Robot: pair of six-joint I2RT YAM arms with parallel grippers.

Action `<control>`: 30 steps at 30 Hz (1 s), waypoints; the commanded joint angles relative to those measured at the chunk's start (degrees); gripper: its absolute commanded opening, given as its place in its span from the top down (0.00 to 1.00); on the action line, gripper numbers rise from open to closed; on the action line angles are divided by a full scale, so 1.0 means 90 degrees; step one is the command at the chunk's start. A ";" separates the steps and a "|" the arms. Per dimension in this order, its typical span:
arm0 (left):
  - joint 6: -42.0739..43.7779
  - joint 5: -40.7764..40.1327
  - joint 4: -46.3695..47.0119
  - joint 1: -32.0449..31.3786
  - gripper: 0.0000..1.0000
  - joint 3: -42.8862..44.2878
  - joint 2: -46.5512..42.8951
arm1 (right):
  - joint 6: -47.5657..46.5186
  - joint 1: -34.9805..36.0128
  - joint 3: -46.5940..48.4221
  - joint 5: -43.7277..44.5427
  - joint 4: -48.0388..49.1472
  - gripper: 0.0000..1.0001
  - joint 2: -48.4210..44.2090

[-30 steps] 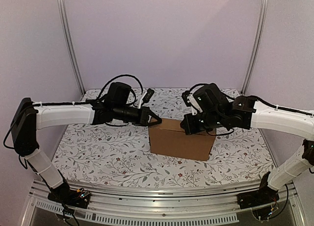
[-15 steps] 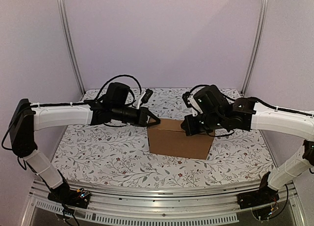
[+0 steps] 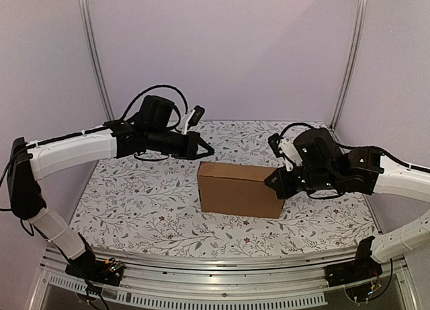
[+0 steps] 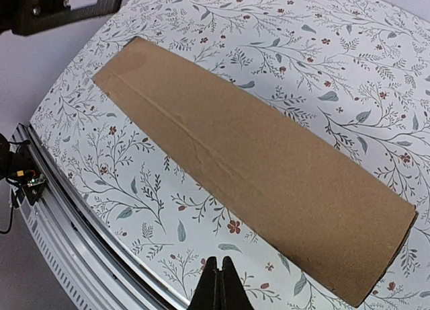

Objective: Fold the paper box

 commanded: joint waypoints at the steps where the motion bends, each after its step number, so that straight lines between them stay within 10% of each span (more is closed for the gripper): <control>1: 0.0441 -0.0314 -0.0688 -0.0045 1.00 0.0617 0.0192 | 0.0054 0.0219 -0.0857 0.0047 0.0261 1.00 -0.0448; 11: 0.0582 -0.0616 -0.0976 -0.0031 1.00 0.1192 0.1144 | 0.1163 0.0274 -0.1935 0.1181 0.0809 1.00 -0.0553; 30: 0.0529 -0.0944 -0.1151 -0.0022 1.00 0.0194 0.0604 | 0.0964 0.0267 -0.0420 0.1701 0.1367 1.00 0.1417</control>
